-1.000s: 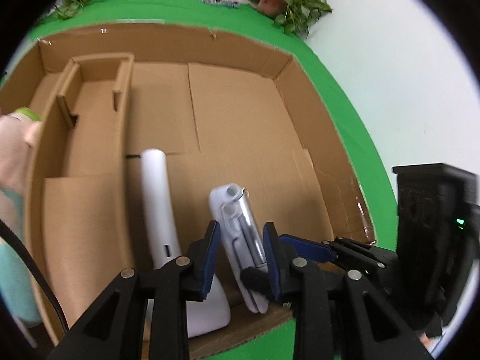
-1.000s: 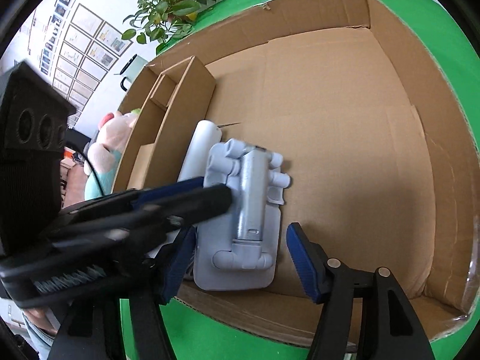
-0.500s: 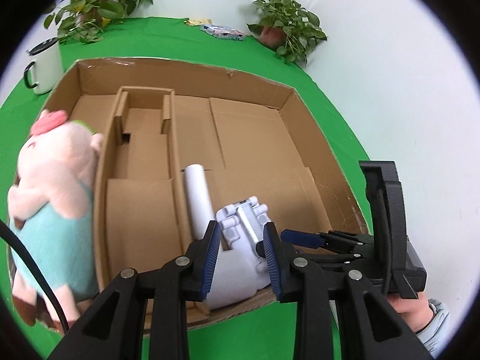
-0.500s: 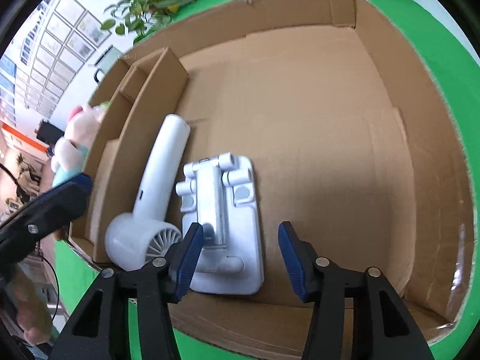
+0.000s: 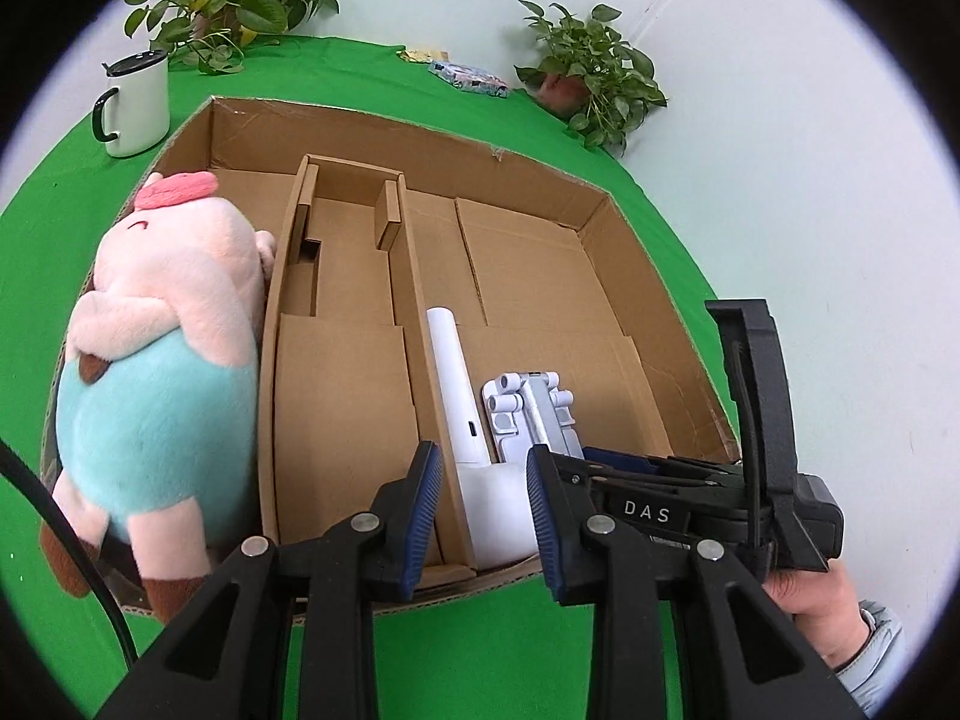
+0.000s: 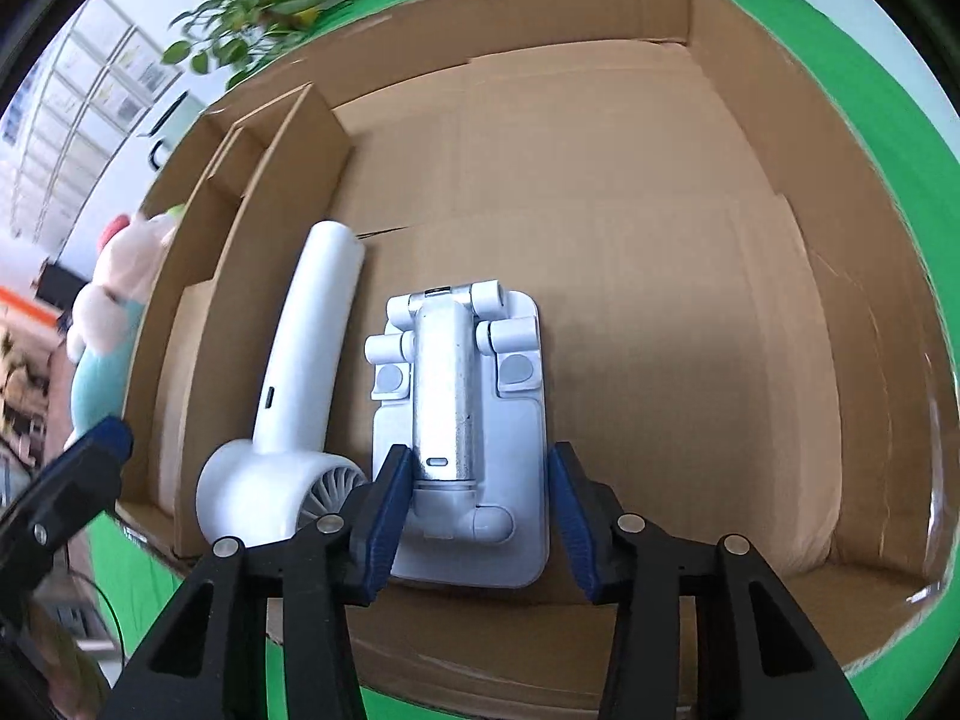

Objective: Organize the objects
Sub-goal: 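Open both grippers to release the stand and withdraw from the box, then move both grippers to the green-and-white medicine box and grasp it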

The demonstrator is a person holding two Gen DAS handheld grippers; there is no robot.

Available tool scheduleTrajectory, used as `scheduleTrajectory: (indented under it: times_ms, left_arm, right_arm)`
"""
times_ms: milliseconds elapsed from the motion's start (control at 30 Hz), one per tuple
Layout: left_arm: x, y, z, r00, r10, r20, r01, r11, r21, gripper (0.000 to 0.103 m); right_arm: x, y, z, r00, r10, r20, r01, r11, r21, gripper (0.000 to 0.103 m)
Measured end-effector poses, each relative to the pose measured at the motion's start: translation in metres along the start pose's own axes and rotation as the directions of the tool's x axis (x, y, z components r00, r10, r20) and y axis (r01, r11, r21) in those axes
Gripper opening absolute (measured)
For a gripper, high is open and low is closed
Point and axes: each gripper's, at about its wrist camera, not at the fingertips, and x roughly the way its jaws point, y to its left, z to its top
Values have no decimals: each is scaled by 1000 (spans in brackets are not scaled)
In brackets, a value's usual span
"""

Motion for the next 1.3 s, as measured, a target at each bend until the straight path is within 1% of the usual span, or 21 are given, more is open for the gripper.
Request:
scheduleTrajectory:
  times_ms: [200, 367, 467, 533, 567, 633, 667, 700, 733, 767, 800, 833, 867, 900, 933, 1000, 1133, 1200, 1233, 1267, 1300]
  left_arm:
    - [-4, 3, -6, 1000, 4, 4, -4, 1000, 4, 29]
    - [-10, 7, -10, 999, 48, 21, -48, 999, 13, 29]
    - [-14, 11, -14, 995, 94, 31, -94, 995, 14, 29]
    - [-19, 12, -18, 987, 151, 60, -152, 988, 22, 29]
    - [-22, 10, -20, 983, 168, 77, -170, 985, 30, 29]
    - [-33, 2, -28, 962, 227, 148, -239, 969, 65, 29]
    - [-40, -3, -32, 946, 260, 193, -280, 957, 81, 29]
    - [-46, -9, -36, 930, 285, 233, -314, 945, 97, 29]
    - [-52, -17, -42, 907, 312, 282, -355, 928, 115, 38]
    - [-60, -27, -51, 874, 342, 344, -405, 906, 127, 62]
    - [-65, -34, -57, 845, 361, 394, -439, 890, 126, 76]
    - [-73, -42, -66, 807, 376, 456, -473, 874, 115, 88]
    - [-79, -47, -72, 782, 377, 497, -487, 867, 107, 88]
    - [-83, -52, -77, 766, 376, 521, -494, 863, 104, 88]
    - [-85, -57, -83, 760, 377, 529, -499, 860, 104, 88]
    - [-87, -61, -91, 756, 385, 529, -505, 857, 98, 88]
    - [-87, -69, -105, 733, 423, 533, -542, 836, 83, 88]
    - [-88, -75, -114, 720, 427, 548, -554, 828, 82, 88]
    - [-88, -76, -117, 719, 428, 548, -555, 828, 82, 88]
    - [-88, -77, -120, 721, 427, 546, -553, 829, 82, 87]
    - [-88, -77, -122, 725, 421, 545, -546, 833, 83, 85]
  right_arm:
    - [1, 1, 0, 999, 9, -34, -8, 999, 32, 44]
    - [-2, 0, 2, 998, 37, -42, -35, 999, 31, 45]
    - [-22, 5, -3, 999, 9, 39, -8, 1000, -13, 51]
    - [-43, 10, -10, 991, -2, 134, 11, 998, -65, 67]
    - [-56, 13, -16, 980, -22, 198, 41, 995, -96, 71]
    - [-84, 22, -33, 935, -71, 349, 132, 979, -154, 85]
    - [-98, 26, -45, 901, -88, 425, 177, 969, -173, 94]
    - [-112, 30, -61, 856, -100, 508, 222, 957, -185, 100]
    - [-120, 34, -74, 823, -100, 560, 246, 950, -192, 103]
    - [-126, 37, -84, 800, -95, 592, 260, 945, -199, 102]
    - [-132, 42, -98, 775, -86, 626, 275, 938, -211, 102]
    - [-135, 46, -111, 752, -78, 654, 287, 933, -219, 102]
    - [-139, 48, -123, 730, -74, 680, 296, 930, -216, 102]
    - [-143, 51, -133, 714, -75, 696, 300, 931, -207, 102]
    - [-148, 52, -147, 695, -70, 716, 295, 936, -194, 102]
    - [-155, 50, -168, 669, -54, 742, 260, 951, -165, 102]
    - [-161, 40, -188, 673, -48, 738, 214, 968, -133, 102]
    - [-164, 30, -196, 664, -27, 747, 192, 972, -135, 99]
    - [-165, 27, -199, 658, -19, 753, 184, 973, -136, 93]
    - [-166, 24, -203, 657, -18, 754, 181, 974, -135, 71]
    - [-166, 21, -205, 668, -35, 744, 189, 974, -124, 42]
